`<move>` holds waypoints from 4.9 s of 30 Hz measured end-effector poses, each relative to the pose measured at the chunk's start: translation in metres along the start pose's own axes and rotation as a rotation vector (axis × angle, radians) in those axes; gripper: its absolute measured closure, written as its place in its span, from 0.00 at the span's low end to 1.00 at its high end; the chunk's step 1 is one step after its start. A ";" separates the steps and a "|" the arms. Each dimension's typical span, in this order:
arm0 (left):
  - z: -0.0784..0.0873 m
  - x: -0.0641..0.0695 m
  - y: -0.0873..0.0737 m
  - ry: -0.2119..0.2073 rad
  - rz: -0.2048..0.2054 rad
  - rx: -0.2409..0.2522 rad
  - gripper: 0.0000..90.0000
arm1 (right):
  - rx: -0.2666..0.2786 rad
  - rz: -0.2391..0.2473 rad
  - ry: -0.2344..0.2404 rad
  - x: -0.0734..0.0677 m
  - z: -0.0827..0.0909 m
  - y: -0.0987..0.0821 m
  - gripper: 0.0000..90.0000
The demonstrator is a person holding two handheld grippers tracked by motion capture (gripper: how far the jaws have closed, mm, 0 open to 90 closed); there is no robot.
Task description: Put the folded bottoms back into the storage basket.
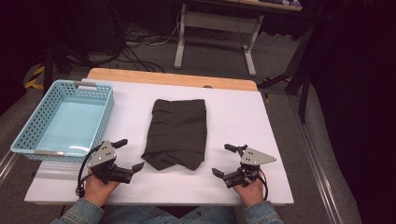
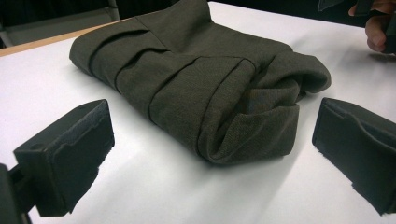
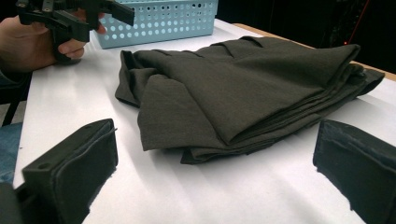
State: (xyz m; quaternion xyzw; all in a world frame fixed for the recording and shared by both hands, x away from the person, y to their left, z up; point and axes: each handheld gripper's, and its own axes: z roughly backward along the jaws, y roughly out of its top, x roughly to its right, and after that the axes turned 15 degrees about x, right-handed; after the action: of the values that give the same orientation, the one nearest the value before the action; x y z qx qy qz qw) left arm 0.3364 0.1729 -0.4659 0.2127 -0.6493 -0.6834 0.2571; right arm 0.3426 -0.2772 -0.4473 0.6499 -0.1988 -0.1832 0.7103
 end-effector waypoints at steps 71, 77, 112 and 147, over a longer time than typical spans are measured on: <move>-0.056 -0.020 0.068 -0.065 0.017 -0.153 0.00 | -0.023 -0.008 0.008 -0.001 -0.002 -0.002 0.00; -0.067 -0.027 0.071 -0.038 0.032 -0.186 0.03 | -0.022 -0.009 0.009 -0.001 -0.002 -0.002 0.00; -0.126 -0.066 0.080 0.042 0.106 -0.255 0.01 | -0.021 -0.003 0.016 -0.002 -0.002 -0.002 0.00; -0.185 -0.095 0.060 0.206 0.206 -0.438 0.03 | -0.015 0.000 0.022 -0.002 -0.002 -0.002 0.00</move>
State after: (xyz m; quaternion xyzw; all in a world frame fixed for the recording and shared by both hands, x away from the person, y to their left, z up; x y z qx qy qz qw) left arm 0.5300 0.0870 -0.4224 0.1530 -0.4746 -0.7527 0.4299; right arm 0.3418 -0.2751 -0.4495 0.6466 -0.1897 -0.1777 0.7172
